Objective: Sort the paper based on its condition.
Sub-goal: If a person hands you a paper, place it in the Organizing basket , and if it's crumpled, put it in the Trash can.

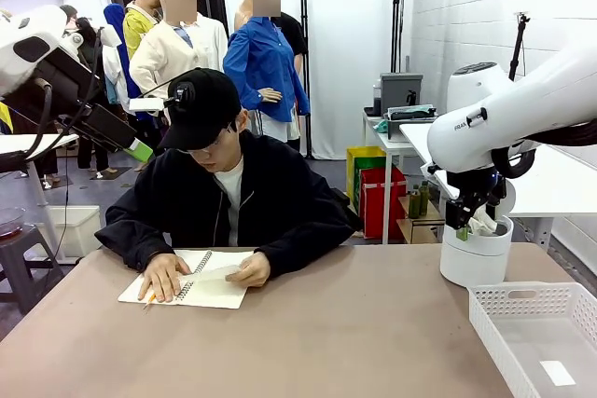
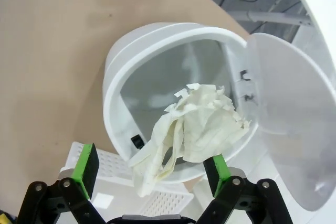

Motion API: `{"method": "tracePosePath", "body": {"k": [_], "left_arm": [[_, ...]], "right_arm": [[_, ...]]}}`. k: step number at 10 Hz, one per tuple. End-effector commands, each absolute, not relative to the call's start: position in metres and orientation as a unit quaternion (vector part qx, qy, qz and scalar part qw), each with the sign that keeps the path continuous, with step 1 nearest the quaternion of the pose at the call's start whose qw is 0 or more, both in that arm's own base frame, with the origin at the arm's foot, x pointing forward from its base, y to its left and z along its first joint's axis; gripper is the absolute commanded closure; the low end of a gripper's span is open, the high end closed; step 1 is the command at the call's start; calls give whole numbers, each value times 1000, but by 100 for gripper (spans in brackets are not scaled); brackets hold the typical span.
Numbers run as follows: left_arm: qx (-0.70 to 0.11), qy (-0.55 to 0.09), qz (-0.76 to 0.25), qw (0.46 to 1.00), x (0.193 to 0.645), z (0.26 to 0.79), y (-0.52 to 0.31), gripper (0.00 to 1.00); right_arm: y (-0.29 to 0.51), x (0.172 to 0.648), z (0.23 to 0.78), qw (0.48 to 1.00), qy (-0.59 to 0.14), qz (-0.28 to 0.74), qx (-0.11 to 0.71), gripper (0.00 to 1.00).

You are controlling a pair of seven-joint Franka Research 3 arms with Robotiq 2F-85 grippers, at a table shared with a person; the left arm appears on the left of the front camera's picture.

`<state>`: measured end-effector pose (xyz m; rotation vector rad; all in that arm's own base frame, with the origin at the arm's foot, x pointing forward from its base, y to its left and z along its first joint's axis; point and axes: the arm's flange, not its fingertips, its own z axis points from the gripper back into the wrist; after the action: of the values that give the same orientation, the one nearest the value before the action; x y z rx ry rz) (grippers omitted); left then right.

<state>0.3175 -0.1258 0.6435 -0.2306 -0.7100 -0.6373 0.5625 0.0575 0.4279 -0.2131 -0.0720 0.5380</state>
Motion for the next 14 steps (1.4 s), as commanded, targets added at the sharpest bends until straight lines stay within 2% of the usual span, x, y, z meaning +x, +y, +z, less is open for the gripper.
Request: {"method": "tracePosePath", "body": {"k": [1,3,6,8,9,10,14], "left_arm": [[-111,-342,-305,882,317,644,-125,0],[-111,-342,-305,882,317,644,-125,0],[-111,-342,-305,882,317,644,-125,0],[-111,-342,-305,882,317,644,-125,0],[-111,-342,-305,882,317,644,-125,0],[-111,-342,-305,882,317,644,-125,0],[-111,-342,-305,882,317,644,-125,0]], "right_arm": [[58,570,428,955,-10,272,-117,0],[62,571,438,952,-74,270,-127,0],[69,561,450,944,-97,288,-132,0],[75,552,454,944,-71,313,-70,0],[78,552,456,943,-37,331,-9,0],[76,562,456,946,-87,294,-105,0],[76,562,456,946,-87,294,-105,0]]}}
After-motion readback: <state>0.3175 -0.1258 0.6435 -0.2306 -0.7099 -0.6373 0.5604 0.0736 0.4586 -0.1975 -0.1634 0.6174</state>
